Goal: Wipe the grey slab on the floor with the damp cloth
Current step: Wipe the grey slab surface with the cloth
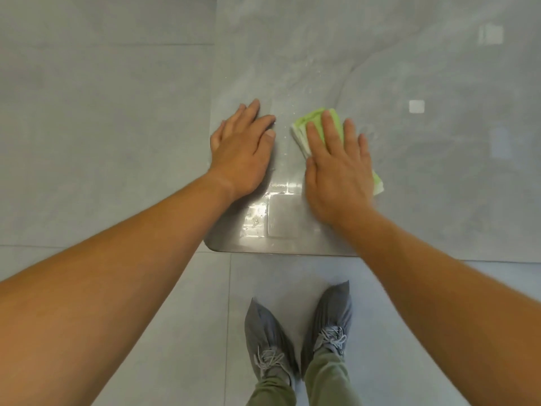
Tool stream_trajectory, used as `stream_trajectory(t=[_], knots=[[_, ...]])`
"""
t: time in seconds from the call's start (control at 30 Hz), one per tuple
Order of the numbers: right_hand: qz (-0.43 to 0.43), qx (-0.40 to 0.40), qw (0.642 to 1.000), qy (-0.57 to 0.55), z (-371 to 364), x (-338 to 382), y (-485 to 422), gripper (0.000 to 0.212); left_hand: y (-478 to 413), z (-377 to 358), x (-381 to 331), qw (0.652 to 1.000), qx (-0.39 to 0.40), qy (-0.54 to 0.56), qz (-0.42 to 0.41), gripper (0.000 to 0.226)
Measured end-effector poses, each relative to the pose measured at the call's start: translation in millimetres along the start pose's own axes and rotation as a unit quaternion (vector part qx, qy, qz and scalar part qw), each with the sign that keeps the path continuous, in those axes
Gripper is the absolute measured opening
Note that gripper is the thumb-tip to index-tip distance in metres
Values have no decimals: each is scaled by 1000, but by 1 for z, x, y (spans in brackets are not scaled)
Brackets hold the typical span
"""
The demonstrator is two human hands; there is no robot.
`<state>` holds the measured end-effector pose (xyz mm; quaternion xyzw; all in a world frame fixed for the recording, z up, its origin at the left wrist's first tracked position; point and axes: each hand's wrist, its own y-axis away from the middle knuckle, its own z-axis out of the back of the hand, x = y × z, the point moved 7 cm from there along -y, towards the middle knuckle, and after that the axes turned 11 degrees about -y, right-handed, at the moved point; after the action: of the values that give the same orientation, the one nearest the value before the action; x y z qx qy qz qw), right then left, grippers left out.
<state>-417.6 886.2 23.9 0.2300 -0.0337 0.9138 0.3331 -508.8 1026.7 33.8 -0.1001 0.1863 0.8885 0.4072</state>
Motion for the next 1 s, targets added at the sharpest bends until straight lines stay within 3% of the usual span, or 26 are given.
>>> stream_trajectory(t=[0.03,0.2,0.4,0.6,0.67,0.8,1.0], knots=[[-8,-6,1000,-3,-2,7,6,58,-1,4,1,999,-12,-30,-9,45],[152,82,985,27,-18,27,49,58,-9,2,10,994,-17,-103,-39,56],[21,3,1000,8,-1,11,-39,55,-13,-2,15,996,-19,-80,-31,62],[144,90,985,41,-8,13,-9,55,-14,-2,18,998,1,-49,-34,63],[125,79,988,47,1,4,-46,56,-15,-5,18,996,11,-77,-36,65],[8,23,1000,17,15,-4,-100,58,-16,-9,18,991,21,-126,-39,66],[102,101,989,39,8,-2,-60,56,-18,-10,18,988,30,-151,-31,66]])
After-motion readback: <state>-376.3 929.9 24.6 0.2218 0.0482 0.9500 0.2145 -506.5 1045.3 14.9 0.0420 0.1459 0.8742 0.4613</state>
